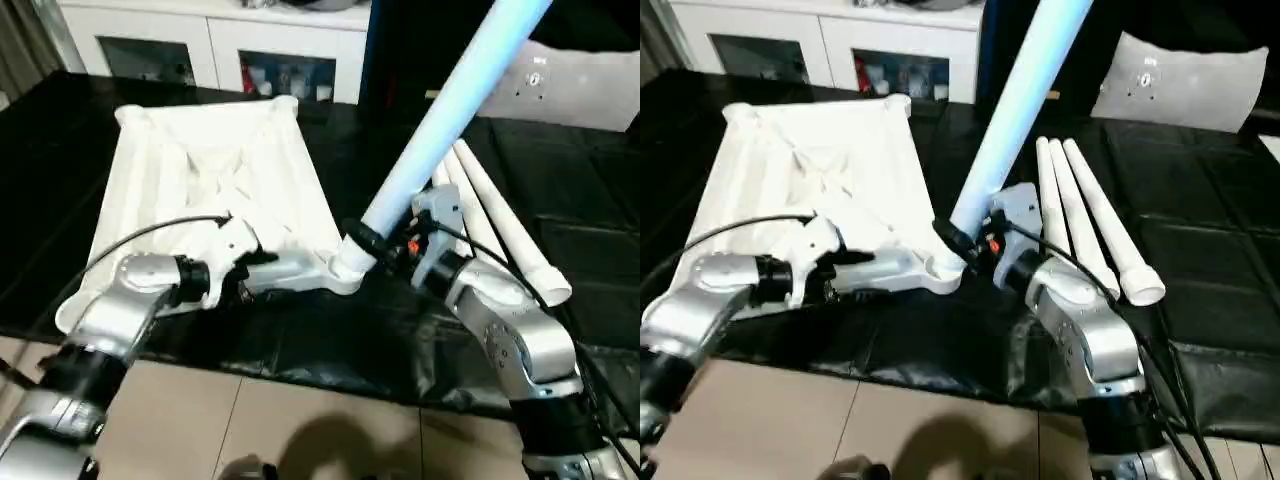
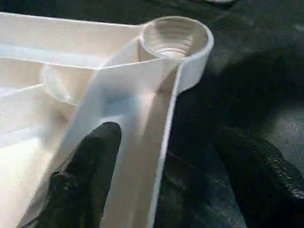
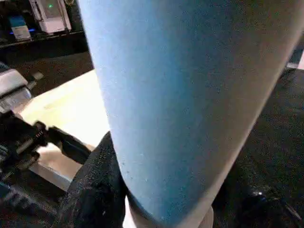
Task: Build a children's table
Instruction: Insert table leg to table base
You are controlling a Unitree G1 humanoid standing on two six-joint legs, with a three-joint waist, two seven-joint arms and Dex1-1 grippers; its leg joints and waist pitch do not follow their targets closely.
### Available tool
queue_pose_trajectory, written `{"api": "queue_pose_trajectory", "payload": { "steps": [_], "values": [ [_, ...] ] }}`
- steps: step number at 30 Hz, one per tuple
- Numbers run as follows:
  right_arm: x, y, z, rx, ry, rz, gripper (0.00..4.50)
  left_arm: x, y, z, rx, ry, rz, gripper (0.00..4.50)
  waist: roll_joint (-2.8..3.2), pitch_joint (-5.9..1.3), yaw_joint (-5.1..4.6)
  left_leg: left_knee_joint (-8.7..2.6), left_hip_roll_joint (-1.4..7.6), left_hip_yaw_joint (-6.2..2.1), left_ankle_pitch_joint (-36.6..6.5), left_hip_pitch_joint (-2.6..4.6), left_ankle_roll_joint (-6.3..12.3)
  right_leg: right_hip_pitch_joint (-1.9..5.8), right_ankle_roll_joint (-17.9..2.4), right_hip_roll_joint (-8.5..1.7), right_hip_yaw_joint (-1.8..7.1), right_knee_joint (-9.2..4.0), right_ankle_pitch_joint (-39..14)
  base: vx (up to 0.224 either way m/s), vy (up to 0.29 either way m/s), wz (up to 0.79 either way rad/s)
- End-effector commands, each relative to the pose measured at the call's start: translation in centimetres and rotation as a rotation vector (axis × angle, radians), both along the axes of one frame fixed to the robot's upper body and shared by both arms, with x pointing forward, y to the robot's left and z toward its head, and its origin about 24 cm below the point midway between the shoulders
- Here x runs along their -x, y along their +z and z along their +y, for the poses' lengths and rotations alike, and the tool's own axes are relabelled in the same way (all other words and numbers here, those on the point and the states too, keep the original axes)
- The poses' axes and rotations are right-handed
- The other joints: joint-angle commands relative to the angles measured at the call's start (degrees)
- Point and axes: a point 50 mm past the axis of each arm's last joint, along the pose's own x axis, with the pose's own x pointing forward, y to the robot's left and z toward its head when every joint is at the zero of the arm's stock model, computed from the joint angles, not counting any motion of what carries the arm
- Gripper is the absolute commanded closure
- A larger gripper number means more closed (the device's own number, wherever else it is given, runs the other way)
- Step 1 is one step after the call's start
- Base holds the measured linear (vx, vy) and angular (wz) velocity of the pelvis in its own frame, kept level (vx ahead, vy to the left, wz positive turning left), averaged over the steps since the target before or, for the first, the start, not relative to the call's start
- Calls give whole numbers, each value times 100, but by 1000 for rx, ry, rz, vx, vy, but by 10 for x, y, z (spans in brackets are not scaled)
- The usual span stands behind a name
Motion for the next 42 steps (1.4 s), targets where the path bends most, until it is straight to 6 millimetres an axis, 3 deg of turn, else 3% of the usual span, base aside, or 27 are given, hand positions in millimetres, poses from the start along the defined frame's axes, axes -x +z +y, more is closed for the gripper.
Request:
{"api": "queue_pose_trajectory", "payload": {
  "steps": [1,2,6,20,29,31,34,39,42],
  "values": [
    [1,2,-4,-10,-4,-5,259,-5,3,-1,-21,-8,-11,143,81,-369,-18,-509,494,-170,-1531,165,-231,187,-1261,-575,335,-497,-737,0,0,0],
    [2,2,-4,-4,0,-4,259,-6,4,-1,-18,-16,-7,161,109,-365,-23,-516,500,-180,-1533,156,-243,193,-1279,-576,334,-489,-713,0,0,0],
    [4,2,-5,-6,2,1,259,-9,3,-4,-5,-25,3,172,83,-360,-30,-512,504,-172,-1436,146,-173,206,-1342,-586,335,-494,-642,0,0,0],
    [10,0,-6,-11,28,73,259,-13,0,-6,-27,-65,24,306,101,-382,-25,-514,516,-154,-1021,153,39,248,-1509,-588,315,-473,44,0,0,0],
    [7,2,-6,17,-16,26,259,-11,-1,-1,-81,-85,35,390,84,-347,-34,-559,535,-156,-1345,173,-124,217,-1431,-595,328,-519,-499,0,0,0],
    [7,2,-5,18,4,23,259,-11,0,0,-98,-97,39,390,82,-346,-36,-559,533,-155,-1314,164,-108,222,-1418,-599,336,-517,-450,0,0,0],
    [8,3,-4,17,26,19,259,-10,-1,2,-131,-112,37,425,87,-340,-33,-562,540,-160,-1337,161,-93,221,-1414,-610,336,-523,-500,0,0,0],
    [7,3,-3,32,42,5,259,-7,1,6,-209,-159,10,440,68,-344,-92,-568,537,-163,-1269,144,-71,233,-1425,-603,332,-512,-412,0,0,0],
    [7,4,0,37,81,4,259,-3,12,-3,-141,-260,-59,447,64,-349,-103,-548,532,-148,-1149,132,24,241,-1461,-613,334,-524,-354,0,0,0]
  ]
}}
